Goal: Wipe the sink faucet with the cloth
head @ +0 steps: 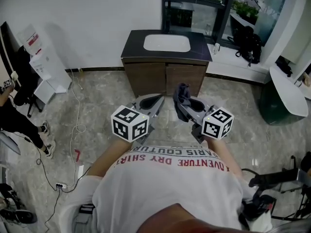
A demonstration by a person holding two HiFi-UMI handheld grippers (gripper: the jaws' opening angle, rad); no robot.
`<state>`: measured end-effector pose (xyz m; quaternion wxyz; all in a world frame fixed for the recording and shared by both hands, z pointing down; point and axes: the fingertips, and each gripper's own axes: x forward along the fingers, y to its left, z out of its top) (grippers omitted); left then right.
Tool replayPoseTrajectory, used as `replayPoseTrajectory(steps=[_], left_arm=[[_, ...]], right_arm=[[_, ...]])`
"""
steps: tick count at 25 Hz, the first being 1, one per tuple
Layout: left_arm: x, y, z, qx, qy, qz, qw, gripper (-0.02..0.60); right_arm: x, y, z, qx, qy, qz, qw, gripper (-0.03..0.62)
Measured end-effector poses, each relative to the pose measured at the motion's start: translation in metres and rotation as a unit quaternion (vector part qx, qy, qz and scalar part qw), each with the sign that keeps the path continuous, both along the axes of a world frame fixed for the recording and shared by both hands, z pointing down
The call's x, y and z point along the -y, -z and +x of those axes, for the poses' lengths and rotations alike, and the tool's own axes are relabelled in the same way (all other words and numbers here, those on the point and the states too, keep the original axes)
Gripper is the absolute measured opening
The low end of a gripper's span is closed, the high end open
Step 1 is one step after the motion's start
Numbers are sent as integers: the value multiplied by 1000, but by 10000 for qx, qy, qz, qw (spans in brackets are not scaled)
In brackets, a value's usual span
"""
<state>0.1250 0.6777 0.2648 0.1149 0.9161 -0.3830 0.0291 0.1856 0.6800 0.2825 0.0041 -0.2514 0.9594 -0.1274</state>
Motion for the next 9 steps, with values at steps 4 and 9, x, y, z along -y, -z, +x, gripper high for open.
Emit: replayPoseTrajectory(steps=[4,9], left_arm=[[-7,0,5,27,-31,64,10000,2],[-14,-2,6,28,-6,56,10000,2]], right_arm=[[-7,-1,0,-17,28,30,10000,78],[-13,2,1,-32,36,51,10000,78]])
